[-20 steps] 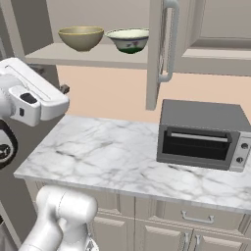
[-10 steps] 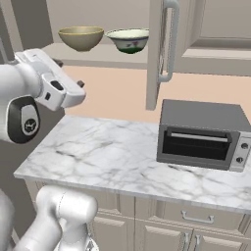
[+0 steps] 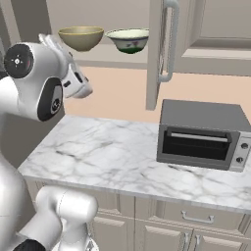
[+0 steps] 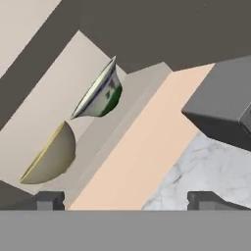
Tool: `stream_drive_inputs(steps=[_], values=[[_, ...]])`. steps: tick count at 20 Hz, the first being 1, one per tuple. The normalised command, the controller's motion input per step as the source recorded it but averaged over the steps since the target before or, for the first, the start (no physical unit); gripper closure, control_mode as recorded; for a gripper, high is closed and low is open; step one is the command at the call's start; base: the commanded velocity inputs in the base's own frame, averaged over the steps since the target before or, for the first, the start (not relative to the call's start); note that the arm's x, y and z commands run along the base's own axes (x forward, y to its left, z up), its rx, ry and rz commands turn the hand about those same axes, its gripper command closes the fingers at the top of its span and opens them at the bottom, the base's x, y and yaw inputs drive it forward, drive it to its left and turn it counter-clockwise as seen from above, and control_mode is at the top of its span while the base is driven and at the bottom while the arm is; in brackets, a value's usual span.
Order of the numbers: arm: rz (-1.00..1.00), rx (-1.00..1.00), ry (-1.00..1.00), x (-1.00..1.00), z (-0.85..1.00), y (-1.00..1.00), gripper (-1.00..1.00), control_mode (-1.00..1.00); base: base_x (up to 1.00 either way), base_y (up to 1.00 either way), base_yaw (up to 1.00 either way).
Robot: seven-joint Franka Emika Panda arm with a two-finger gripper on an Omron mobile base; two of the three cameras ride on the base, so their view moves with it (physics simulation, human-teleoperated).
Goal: Move the bowls from the cabinet to the plates on the dining table.
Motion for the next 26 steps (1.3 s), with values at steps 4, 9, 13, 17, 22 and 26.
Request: stream_drive_inputs(steps=[4,9,13,17,22,26], values=[[0.19,0.24,0.08,0.43,-0.01,0.18,-1.00,-1.00,0.00,0.00,0.00],[0.17,0.16,0.05,0.32,-0.06,0.39,-1.00,-1.00,0.00,0.00,0.00],[0.12,0.11,0.03,0.30,-0.09,0.42,-1.00,-1.00,0.00,0.00,0.00],[0.11,0.10,0.02,0.36,-0.03,0.19,-1.00,-1.00,0.00,0.00,0.00],[0.10,0.09,0.02,0.41,-0.03,0.20,-1.00,-1.00,0.00,0.00,0.00],[0.10,0.03,0.02,0.36,-0.09,0.37,-1.00,-1.00,0.00,0.00,0.00]])
